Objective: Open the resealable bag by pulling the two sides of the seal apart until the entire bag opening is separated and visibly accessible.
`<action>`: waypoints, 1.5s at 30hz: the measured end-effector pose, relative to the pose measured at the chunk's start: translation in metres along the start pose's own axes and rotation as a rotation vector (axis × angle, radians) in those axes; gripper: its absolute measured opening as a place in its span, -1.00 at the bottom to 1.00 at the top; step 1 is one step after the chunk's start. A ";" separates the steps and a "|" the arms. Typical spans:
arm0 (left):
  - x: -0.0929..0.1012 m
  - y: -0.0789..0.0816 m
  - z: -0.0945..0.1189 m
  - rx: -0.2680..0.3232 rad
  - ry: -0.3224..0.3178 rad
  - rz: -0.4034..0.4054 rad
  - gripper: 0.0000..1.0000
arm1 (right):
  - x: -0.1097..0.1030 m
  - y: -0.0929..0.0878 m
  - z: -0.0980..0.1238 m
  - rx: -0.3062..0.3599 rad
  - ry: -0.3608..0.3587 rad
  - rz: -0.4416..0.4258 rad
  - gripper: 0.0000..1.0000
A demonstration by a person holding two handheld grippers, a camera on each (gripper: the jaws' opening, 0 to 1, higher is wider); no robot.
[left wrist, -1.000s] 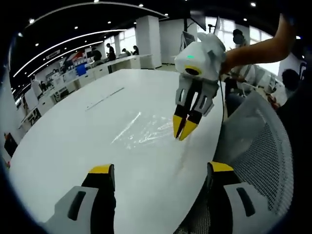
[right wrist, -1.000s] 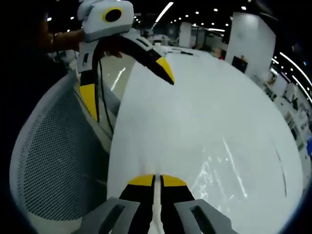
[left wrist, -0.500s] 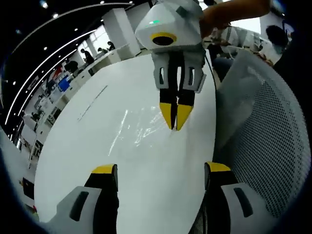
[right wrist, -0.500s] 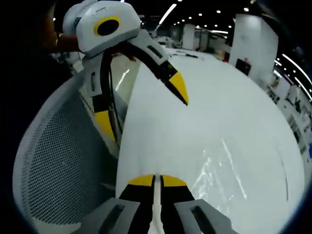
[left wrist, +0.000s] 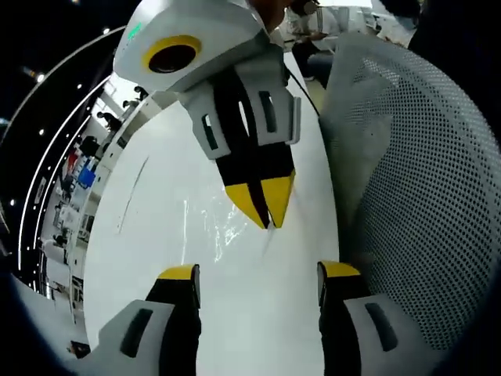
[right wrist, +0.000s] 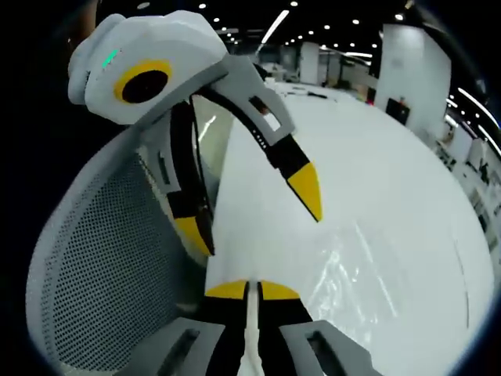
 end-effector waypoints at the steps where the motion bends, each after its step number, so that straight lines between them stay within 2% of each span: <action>1: 0.001 0.001 -0.001 0.004 -0.001 -0.003 0.06 | -0.001 0.000 -0.001 0.000 0.002 0.002 -1.00; 8: 0.005 0.003 -0.005 0.017 -0.010 -0.024 -0.14 | -0.008 0.005 -0.005 0.007 0.015 0.011 -1.00; 13: 0.014 -0.001 -0.008 0.007 -0.046 -0.040 -0.49 | -0.011 0.005 -0.007 0.002 0.029 0.021 -1.00; 18: 0.018 0.007 -0.007 0.056 -0.063 -0.022 -0.73 | -0.012 0.006 -0.008 -0.004 0.033 0.029 -1.00; 21: 0.019 0.004 -0.008 0.034 -0.061 -0.054 -0.95 | -0.012 0.005 -0.008 -0.006 0.034 0.031 -1.00; 28: 0.021 0.002 -0.009 0.033 -0.071 -0.071 -1.00 | -0.012 0.005 -0.009 -0.012 0.020 0.038 -1.00; 30: 0.023 -0.002 -0.010 0.019 -0.087 -0.043 -1.00 | -0.013 0.005 -0.010 -0.014 0.013 0.038 -1.00; 36: 0.021 -0.004 -0.010 0.028 -0.083 -0.019 -1.00 | -0.009 0.005 -0.011 -0.007 -0.018 0.025 -0.98; 40: 0.020 -0.009 -0.009 0.026 -0.094 0.024 -1.00 | -0.009 0.003 -0.011 -0.016 -0.029 0.050 -0.90; 45: 0.019 -0.009 -0.007 0.059 -0.098 0.089 -1.00 | -0.008 0.004 -0.013 -0.011 -0.036 0.054 -0.88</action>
Point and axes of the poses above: the point that each gripper's makers call its tool centre point, and the gripper's own axes: z roughly backward along the fingers, x roughly to its right, y roughly out of its top, the point moved 1 cm from there along z, roughly backward along the fingers, and after that the axes turned 1 degree about y, right-handed, at the moved point
